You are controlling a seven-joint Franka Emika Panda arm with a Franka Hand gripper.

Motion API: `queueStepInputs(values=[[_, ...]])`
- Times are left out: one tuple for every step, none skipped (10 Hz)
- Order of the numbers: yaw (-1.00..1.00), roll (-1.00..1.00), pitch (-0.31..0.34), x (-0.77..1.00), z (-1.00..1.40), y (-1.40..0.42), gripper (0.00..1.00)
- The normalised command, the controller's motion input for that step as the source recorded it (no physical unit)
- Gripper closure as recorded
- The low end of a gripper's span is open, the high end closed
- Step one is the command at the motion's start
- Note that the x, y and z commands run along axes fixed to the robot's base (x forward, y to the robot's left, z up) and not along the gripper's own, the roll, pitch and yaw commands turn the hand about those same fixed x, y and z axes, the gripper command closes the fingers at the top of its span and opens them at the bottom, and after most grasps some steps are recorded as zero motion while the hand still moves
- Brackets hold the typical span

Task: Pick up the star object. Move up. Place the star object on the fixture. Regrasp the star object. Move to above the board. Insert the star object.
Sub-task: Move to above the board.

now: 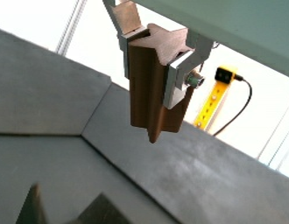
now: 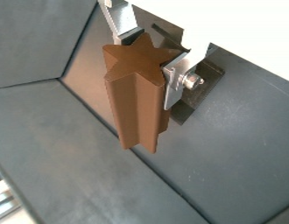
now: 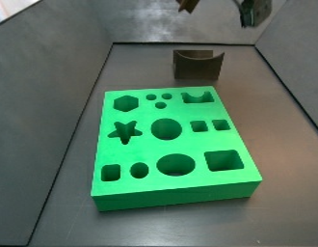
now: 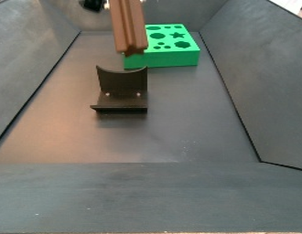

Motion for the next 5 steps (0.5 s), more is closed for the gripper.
queueStepInputs(values=[[0.06, -0.05, -0.042, -0.11, 1.00, 0.04, 1.00], [0.03, -0.06, -0.048, -0.11, 1.00, 0.04, 1.00], [0.00, -0.06, -0.041, -0.10, 1.00, 0.04, 1.00], [-0.01, -0.06, -0.031, -0.10, 1.00, 0.03, 1.00], [-0.02, -0.06, -0.019, -0.10, 1.00, 0.03, 1.00]])
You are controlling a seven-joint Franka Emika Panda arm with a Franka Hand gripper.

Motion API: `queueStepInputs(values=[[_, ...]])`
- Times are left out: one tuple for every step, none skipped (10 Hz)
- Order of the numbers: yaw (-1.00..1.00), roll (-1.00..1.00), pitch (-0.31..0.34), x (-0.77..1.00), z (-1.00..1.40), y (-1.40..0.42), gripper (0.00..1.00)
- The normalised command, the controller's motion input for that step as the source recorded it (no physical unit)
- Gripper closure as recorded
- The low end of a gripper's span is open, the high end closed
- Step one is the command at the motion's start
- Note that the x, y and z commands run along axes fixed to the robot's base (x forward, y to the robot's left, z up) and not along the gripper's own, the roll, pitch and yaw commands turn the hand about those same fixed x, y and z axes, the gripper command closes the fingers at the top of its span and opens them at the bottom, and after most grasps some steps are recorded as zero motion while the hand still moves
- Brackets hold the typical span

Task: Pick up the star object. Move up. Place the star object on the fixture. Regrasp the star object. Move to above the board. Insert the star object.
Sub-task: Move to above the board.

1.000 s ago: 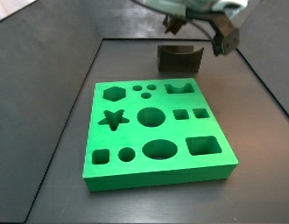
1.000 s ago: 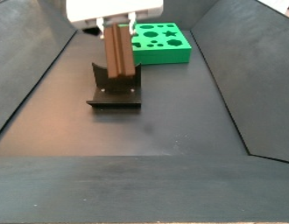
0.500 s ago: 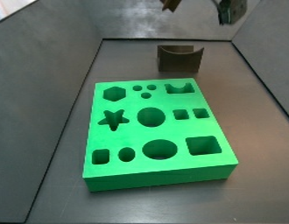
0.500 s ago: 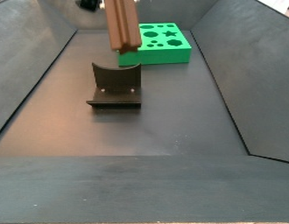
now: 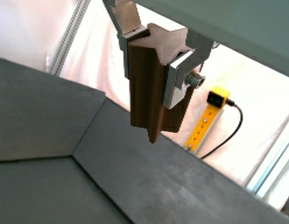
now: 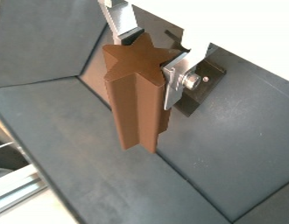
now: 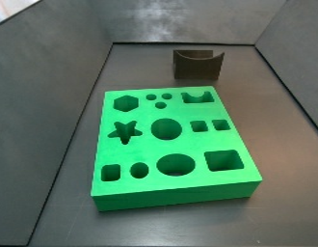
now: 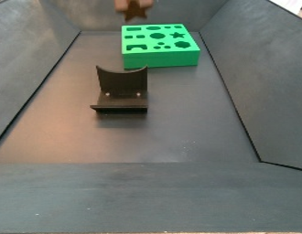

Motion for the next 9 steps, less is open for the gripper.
queueStepInputs(values=[[-0.03, -0.07, 0.002, -0.08, 0.78, 0.02, 1.00], [-0.03, -0.07, 0.015, -0.06, 0.60, 0.01, 1.00], [-0.03, -0.07, 0.044, -0.04, 0.37, 0.01, 1.00], [-0.02, -0.06, 0.068, -0.02, 0.18, 0.00, 1.00], [-0.01, -1.00, -0.099, -0.33, 0.07, -1.00, 1.00], [0.00, -1.00, -0.101, -0.33, 0.06, -1.00, 1.00], [-0.01, -1.00, -0.119, -0.34, 0.08, -1.00, 1.00], [-0.02, -1.00, -0.123, -0.35, 0.07, -1.00, 1.00], [-0.03, -1.00, -0.131, -0.36, 0.07, -1.00, 1.00]])
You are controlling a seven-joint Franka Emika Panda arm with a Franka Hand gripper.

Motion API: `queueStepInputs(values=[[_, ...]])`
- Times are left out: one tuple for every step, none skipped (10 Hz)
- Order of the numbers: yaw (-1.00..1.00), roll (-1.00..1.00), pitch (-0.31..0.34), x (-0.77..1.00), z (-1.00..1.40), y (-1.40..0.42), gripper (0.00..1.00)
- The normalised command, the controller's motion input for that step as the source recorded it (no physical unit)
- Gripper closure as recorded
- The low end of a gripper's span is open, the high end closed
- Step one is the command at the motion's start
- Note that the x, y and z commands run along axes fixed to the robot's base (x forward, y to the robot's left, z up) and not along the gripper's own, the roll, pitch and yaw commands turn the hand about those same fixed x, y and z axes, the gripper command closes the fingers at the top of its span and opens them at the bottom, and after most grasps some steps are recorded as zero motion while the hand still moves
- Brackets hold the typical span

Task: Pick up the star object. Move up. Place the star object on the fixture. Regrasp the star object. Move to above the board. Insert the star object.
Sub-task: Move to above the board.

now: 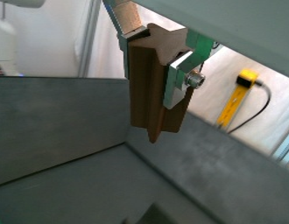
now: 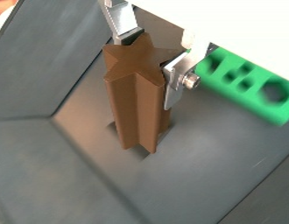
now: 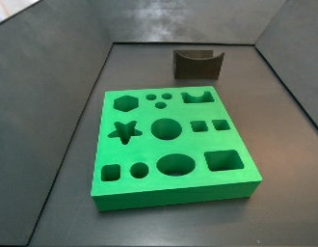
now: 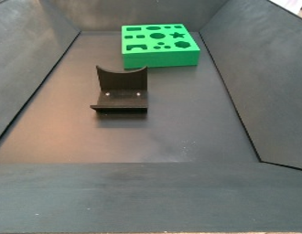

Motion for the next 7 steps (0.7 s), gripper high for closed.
queueStepInputs(values=[[-0.04, -1.00, -0.133, -0.37, 0.07, -1.00, 1.00], [-0.05, -1.00, -0.136, -0.39, 0.07, -1.00, 1.00], [-0.05, -1.00, -0.138, -0.39, 0.07, -1.00, 1.00], [-0.06, -1.00, -0.148, -0.44, 0.07, -1.00, 1.00], [-0.07, -1.00, -0.153, -0.37, 0.05, -0.81, 1.00], [-0.04, -0.76, -0.131, -0.19, 0.02, -0.30, 1.00], [-0.04, -0.62, -0.107, -0.14, 0.01, -0.17, 1.00]])
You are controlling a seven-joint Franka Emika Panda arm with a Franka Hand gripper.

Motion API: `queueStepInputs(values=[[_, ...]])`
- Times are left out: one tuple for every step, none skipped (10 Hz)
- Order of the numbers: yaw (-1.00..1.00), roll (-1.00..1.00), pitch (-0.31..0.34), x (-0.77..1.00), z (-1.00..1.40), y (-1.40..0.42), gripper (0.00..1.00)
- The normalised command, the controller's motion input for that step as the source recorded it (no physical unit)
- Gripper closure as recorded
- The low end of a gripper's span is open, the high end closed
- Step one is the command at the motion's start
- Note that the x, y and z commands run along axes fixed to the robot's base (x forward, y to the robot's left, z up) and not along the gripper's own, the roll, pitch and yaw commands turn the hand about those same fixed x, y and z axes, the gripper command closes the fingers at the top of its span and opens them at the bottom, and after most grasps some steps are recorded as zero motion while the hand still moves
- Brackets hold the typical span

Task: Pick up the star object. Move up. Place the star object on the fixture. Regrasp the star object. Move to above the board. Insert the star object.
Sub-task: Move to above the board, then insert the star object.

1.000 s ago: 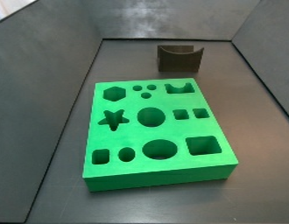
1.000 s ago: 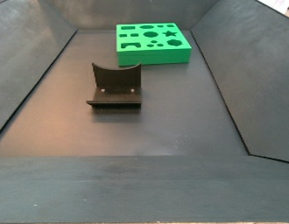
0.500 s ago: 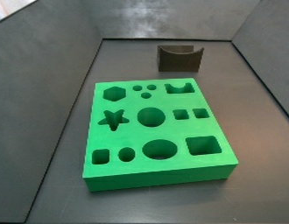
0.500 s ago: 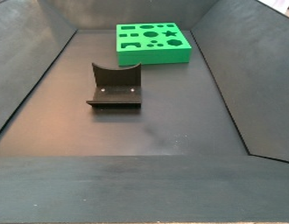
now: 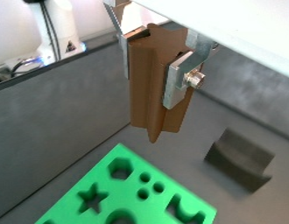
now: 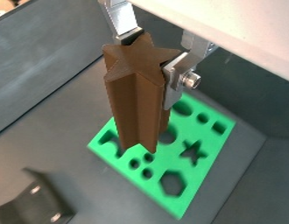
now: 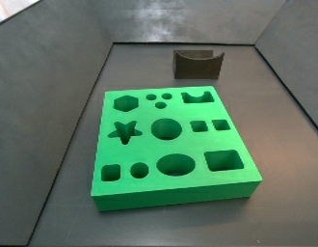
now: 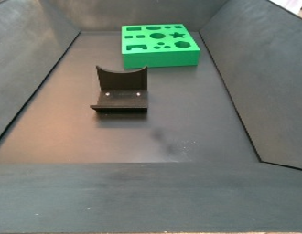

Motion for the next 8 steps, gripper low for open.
queueStepInputs(values=[[-0.02, -0.39, -0.067, -0.08, 0.01, -0.08, 1.00], [-0.02, -0.25, -0.048, -0.06, 0.01, -0.05, 1.00], [0.00, 0.00, -0.007, 0.00, -0.05, -0.02, 1.00], [0.00, 0.00, -0.010, -0.03, -0.12, 0.00, 1.00], [0.00, 0.00, -0.054, -0.22, -0.22, 0.00, 1.00], [0.00, 0.00, -0.059, -0.25, -0.29, -0.01, 1.00], [0.00, 0.00, -0.013, -0.11, -0.33, -0.07, 1.00], [0.00, 0.00, -0.046, -0.19, -0.33, -0.09, 1.00]])
